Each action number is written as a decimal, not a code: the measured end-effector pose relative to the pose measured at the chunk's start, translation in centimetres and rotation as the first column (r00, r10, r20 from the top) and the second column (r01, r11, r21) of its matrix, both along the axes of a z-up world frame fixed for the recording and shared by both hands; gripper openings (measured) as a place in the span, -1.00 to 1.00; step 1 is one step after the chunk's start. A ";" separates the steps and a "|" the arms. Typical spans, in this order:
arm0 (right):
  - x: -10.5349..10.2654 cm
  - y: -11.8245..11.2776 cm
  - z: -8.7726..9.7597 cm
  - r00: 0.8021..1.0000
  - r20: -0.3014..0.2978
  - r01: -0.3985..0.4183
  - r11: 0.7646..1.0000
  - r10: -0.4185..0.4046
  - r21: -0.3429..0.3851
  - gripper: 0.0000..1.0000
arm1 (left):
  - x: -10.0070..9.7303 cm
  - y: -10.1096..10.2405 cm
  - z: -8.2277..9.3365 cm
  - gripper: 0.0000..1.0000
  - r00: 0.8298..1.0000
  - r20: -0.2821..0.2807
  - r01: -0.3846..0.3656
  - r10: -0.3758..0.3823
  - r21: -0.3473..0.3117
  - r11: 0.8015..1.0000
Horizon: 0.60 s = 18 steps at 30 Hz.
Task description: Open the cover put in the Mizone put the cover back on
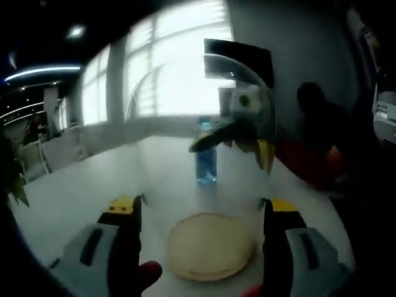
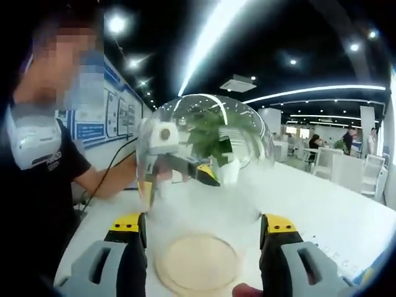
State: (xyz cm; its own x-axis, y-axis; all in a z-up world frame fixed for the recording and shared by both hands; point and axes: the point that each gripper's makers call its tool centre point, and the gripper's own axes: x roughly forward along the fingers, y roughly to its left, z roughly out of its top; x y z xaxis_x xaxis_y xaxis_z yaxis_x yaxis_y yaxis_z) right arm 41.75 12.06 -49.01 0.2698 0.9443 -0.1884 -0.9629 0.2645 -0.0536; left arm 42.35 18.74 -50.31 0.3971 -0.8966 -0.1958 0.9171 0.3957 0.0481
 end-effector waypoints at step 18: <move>0.4 0.7 -0.7 0.998 -0.052 -0.035 0.998 0.038 0.061 0.47 | 0.2 -0.4 -0.1 0.43 1.000 0.002 0.013 -0.013 -0.052 0.999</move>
State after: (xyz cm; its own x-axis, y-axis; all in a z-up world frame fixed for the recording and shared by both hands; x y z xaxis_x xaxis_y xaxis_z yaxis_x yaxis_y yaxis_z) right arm 42.14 12.75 -49.71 0.2262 0.9634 -0.1440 -0.9730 0.2303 0.0129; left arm 42.53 18.34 -50.40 0.3852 -0.9108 -0.1482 0.9223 0.3854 0.0289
